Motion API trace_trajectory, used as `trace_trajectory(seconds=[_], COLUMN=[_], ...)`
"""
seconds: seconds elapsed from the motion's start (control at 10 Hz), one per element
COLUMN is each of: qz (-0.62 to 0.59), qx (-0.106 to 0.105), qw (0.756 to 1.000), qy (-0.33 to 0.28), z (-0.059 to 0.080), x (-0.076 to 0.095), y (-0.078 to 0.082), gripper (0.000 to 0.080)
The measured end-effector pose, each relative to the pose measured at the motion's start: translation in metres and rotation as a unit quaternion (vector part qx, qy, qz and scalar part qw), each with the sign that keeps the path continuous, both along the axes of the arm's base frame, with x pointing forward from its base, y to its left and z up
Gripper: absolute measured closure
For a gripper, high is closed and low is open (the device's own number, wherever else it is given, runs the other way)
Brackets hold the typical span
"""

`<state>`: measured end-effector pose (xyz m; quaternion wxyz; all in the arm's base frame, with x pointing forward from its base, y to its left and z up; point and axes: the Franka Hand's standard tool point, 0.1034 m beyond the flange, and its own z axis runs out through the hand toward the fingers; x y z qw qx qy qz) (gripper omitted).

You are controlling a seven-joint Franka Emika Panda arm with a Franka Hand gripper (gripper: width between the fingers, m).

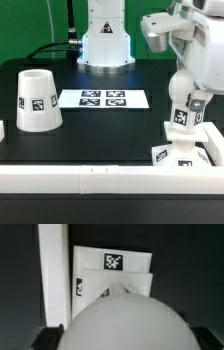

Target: Assemble lamp

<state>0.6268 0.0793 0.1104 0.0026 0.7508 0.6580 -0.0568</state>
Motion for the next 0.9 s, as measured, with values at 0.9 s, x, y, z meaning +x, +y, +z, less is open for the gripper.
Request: trace_trajectory(seconds=[0.9], qz=[-0.323], qx=[-0.024], qw=[0.946], qy=[-0.024], z=[0.0000], x=[0.0012], y=[0.0025], gripper=[0.0222])
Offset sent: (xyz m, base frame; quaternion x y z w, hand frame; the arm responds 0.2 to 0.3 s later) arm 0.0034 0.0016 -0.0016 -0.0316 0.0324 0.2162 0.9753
